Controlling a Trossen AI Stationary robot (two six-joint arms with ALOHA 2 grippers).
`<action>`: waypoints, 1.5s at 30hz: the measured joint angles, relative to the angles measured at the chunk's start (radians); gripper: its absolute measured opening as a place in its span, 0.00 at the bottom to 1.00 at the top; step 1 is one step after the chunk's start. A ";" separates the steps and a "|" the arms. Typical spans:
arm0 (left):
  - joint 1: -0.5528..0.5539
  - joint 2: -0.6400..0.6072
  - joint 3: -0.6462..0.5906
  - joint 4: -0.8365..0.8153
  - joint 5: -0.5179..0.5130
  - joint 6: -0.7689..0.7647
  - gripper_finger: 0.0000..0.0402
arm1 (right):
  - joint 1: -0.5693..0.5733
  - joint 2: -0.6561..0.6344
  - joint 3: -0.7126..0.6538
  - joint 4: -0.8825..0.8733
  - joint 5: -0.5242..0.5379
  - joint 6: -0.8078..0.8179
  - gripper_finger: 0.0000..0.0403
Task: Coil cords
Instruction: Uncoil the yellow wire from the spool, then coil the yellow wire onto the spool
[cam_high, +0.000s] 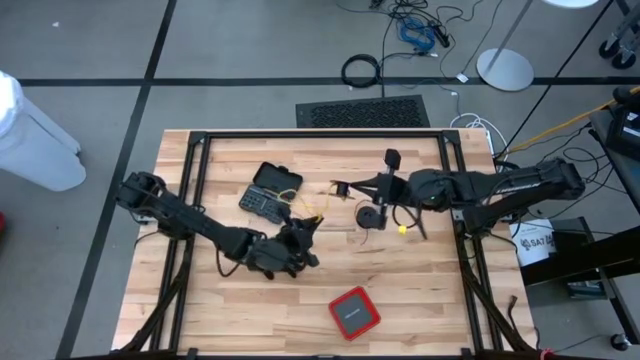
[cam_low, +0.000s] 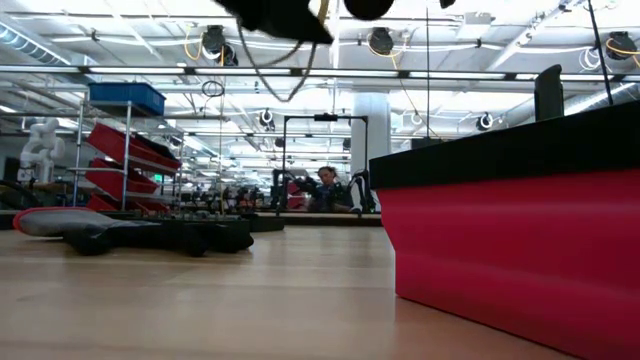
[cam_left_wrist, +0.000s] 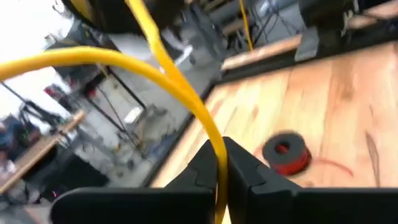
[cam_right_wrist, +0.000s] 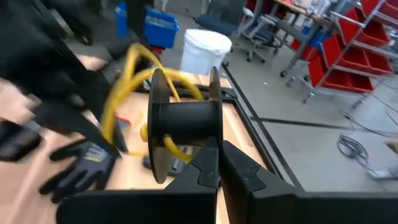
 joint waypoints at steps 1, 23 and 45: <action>0.009 0.000 -0.009 -0.032 0.020 -0.051 0.03 | 0.002 -0.012 0.000 0.000 -0.009 0.000 0.00; 0.116 -0.017 -0.068 0.337 0.545 -0.074 0.47 | 0.001 -0.049 0.000 -0.329 -0.291 -0.029 0.00; 0.247 -0.009 -0.068 0.415 0.818 -0.126 0.10 | 0.025 0.020 0.000 -0.230 -0.308 -0.081 0.00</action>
